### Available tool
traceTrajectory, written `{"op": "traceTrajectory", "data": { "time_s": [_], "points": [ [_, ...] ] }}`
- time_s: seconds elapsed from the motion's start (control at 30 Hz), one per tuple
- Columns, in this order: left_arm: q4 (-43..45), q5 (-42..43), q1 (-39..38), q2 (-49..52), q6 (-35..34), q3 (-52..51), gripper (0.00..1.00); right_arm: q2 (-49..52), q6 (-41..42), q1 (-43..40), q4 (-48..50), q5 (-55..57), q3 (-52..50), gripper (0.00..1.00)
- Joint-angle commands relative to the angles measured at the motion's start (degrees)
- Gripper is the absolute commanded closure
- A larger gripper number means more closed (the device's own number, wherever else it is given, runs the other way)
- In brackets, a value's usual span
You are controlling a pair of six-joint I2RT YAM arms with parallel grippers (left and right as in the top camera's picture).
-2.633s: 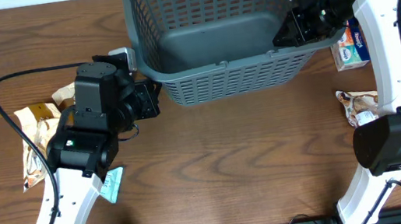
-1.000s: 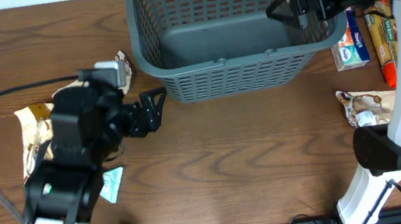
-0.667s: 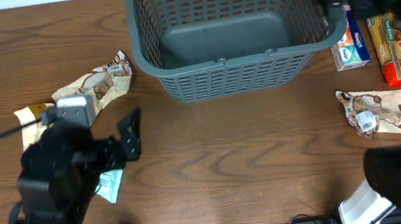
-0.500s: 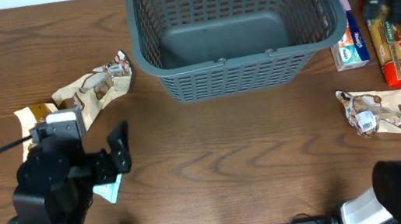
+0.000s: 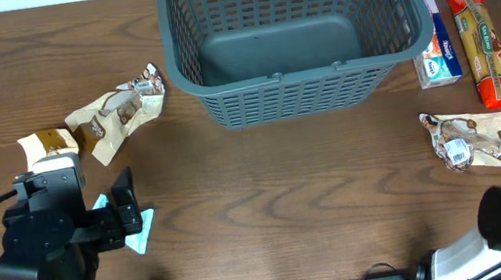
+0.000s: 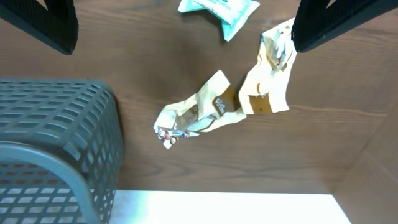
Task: Pack container
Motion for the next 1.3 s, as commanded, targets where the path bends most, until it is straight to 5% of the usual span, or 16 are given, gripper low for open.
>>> {"op": "traceTrajectory", "data": {
  "time_s": [0.0, 0.13, 0.33, 0.67, 1.27],
  "points": [
    [-1.84, -3.61, 0.24, -0.13, 1.01, 1.07, 0.01, 2.82, -2.4, -1.46, 1.62, -1.03, -3.15, 0.01],
    [-6.1, -6.56, 0.24, -0.13, 1.01, 1.07, 0.01, 5.25, -7.74, -1.57, 3.48, -5.07, -3.8, 0.01],
    [-12.66, -6.56, 0.24, -0.11, 0.98, 1.03, 0.01, 7.8, -28.92, -1.57, 3.45, -23.91, -3.8, 0.01],
    [-21.42, -9.97, 0.24, -0.11, 1.01, 1.03, 0.01, 16.31, -28.61, -4.09, 4.0, -10.71, -3.8, 0.01],
    [-21.94, -9.92, 0.24, -0.11, 0.98, 1.03, 0.01, 26.43, -30.38, -4.9, 4.33, -20.17, -3.96, 0.01]
  ]
}}
